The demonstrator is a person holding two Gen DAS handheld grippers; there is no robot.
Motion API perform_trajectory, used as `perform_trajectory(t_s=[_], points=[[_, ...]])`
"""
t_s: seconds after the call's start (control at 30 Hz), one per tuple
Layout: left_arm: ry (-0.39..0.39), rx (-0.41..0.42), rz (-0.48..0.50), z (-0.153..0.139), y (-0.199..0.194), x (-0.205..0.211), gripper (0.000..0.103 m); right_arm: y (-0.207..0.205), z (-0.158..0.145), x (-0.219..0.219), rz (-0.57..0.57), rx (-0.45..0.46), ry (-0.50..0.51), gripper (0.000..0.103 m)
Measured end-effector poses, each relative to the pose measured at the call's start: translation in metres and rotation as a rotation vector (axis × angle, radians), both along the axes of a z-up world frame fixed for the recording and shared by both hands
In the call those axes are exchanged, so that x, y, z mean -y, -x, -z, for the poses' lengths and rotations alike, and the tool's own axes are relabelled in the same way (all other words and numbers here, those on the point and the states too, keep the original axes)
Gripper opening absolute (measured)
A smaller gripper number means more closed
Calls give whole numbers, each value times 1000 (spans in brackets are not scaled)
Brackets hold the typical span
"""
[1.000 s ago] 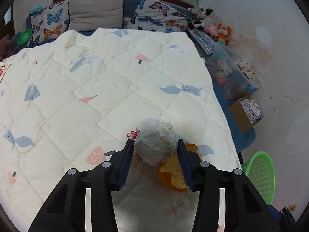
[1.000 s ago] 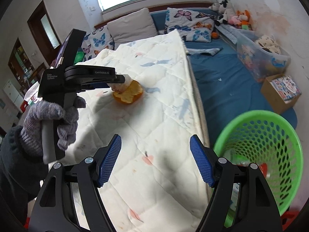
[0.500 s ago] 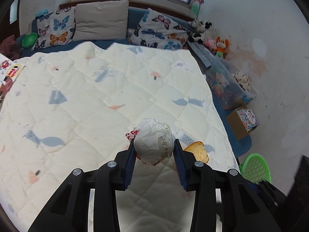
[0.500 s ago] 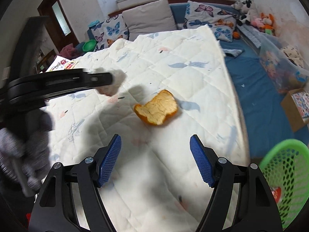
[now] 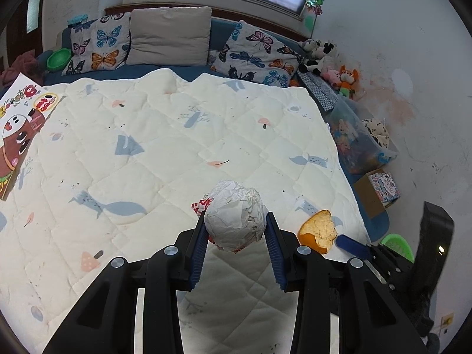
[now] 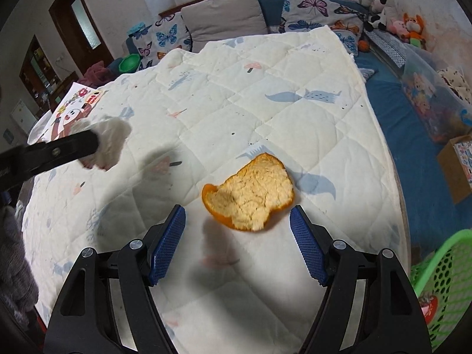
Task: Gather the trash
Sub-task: 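Grasp the orange peel with the right tool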
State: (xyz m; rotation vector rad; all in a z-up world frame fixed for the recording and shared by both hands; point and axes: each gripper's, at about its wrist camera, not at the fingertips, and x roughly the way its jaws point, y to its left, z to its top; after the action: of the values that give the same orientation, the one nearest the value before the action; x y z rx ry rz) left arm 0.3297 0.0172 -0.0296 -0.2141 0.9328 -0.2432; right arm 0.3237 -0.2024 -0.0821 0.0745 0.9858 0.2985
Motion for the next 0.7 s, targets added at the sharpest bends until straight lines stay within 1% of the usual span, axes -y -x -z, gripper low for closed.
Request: perform_trajectory(t_s=[0.23, 0.4, 0.43, 0.5, 0.53, 0.7], points=[[-6, 4, 1, 1, 6, -6, 37, -10, 8, -2, 19, -7, 34, 71], [-8, -4, 0, 4, 8, -8, 37, -12, 11, 0, 23, -7, 34, 70], [-10, -7, -1, 6, 9, -8, 37, -13, 11, -1, 22, -6, 37, 69], [-8, -11, -2, 7, 9, -7, 37, -11, 11, -3, 19, 6, 51, 63], [-8, -12, -2, 7, 10, -7, 37, -10, 10, -3, 19, 9, 53, 62], [-1, -18, -3, 9, 14, -6, 37, -6, 4, -1, 23, 22, 53, 51]])
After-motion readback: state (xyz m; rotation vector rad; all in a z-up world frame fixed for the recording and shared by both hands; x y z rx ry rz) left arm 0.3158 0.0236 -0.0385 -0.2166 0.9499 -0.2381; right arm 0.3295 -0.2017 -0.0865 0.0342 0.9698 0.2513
